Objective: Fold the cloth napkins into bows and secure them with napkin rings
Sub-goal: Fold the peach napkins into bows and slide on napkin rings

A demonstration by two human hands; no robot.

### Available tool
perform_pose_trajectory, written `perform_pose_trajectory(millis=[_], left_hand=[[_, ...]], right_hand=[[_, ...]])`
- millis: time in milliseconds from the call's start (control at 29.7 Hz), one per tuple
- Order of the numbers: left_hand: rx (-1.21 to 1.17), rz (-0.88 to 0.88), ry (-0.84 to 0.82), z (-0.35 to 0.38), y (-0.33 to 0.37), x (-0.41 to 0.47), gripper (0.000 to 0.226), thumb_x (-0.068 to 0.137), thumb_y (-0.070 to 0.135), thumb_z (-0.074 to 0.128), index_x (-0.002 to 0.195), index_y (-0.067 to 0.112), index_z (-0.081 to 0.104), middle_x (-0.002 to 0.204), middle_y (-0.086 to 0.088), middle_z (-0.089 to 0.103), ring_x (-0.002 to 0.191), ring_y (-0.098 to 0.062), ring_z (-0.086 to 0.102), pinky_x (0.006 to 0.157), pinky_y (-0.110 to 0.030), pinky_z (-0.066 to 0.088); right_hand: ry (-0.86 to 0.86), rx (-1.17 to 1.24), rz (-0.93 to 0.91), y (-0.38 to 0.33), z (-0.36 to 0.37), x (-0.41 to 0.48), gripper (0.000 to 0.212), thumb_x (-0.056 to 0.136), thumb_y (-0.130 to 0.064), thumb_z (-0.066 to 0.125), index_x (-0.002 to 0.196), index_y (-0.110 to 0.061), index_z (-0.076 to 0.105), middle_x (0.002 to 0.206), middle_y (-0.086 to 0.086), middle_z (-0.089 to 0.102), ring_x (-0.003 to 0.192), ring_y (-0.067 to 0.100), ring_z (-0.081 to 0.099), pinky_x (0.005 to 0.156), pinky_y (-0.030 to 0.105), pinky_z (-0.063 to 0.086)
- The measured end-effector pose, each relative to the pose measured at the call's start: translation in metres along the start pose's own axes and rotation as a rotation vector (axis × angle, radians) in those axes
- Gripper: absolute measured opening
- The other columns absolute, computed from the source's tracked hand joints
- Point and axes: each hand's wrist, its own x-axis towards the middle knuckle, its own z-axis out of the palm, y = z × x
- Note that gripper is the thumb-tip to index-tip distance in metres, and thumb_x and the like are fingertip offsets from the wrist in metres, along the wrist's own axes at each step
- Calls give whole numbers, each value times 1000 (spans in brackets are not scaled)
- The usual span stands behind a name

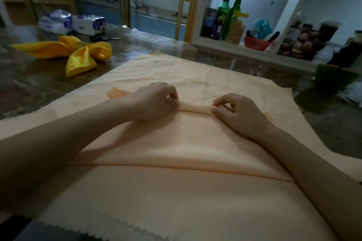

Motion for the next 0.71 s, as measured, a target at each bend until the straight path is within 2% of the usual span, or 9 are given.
perform_pose_trajectory(millis=[169, 303, 371, 438, 506, 539, 607, 640, 708], left_hand=[[39, 40, 125, -1, 2, -22, 20, 91, 28, 56, 108, 20, 61, 114, -2, 62, 104, -21, 57, 87, -33, 46], [84, 76, 126, -7, 12, -32, 22, 90, 39, 55, 103, 23, 61, 109, 4, 61, 100, -18, 56, 84, -33, 46], [91, 60, 125, -8, 17, -30, 28, 92, 44, 49, 98, 20, 62, 99, 4, 55, 96, -18, 53, 83, -33, 44], [96, 68, 129, -8, 22, -26, 30, 93, 42, 48, 89, 16, 63, 93, 1, 53, 90, -20, 52, 81, -34, 44], [104, 76, 128, -5, 25, -22, 25, 92, 37, 52, 82, 16, 61, 95, -4, 57, 92, -24, 54, 83, -36, 45], [110, 67, 124, -1, 26, -20, 22, 92, 35, 53, 82, 16, 59, 100, -6, 58, 95, -26, 54, 86, -37, 44], [137, 22, 104, 9, 26, -18, 21, 95, 33, 46, 99, 16, 57, 117, -8, 57, 111, -25, 50, 95, -35, 39], [157, 0, 69, 15, 25, -19, 27, 98, 33, 39, 112, 17, 54, 129, -8, 52, 123, -23, 44, 102, -34, 33], [172, -45, -34, 22, 24, -20, 41, 101, 35, 23, 137, 22, 39, 152, -5, 30, 141, -17, 22, 114, -35, 16]], right_hand=[[15, 5, -35, -8, -6, -1, 7, 85, -22, 64, 92, -19, 63, 91, -4, 60, 85, 11, 55, 77, 22, 45], [-70, -46, -74, -15, -10, -5, 8, 83, -14, 62, 90, -15, 57, 92, -2, 56, 90, 17, 52, 80, 29, 45], [-165, -56, -41, -18, -11, -5, 11, 87, -27, 59, 90, -17, 54, 95, -4, 51, 91, 16, 49, 78, 29, 41], [-225, -13, 40, -22, -13, -6, 26, 92, -45, 49, 90, -19, 55, 97, -4, 48, 91, 14, 47, 77, 28, 36], [-158, -36, 40, -25, -12, -6, 38, 94, -48, 43, 88, -13, 60, 101, 0, 51, 93, 17, 50, 81, 31, 39], [-86, -90, 11, -26, -10, -6, 37, 94, -45, 44, 88, -12, 59, 105, 2, 54, 96, 19, 51, 86, 33, 40], [-3, -154, -33, -29, -4, -10, 26, 96, -39, 45, 101, -16, 55, 118, 4, 54, 110, 20, 49, 95, 32, 36], [-23, -157, -36, -30, -1, -11, 30, 97, -39, 43, 116, -18, 52, 129, 5, 51, 119, 20, 45, 100, 31, 32], [-164, -153, -31, -29, 6, -11, 50, 98, -45, 33, 141, -21, 35, 150, 4, 33, 138, 19, 28, 110, 28, 19]])
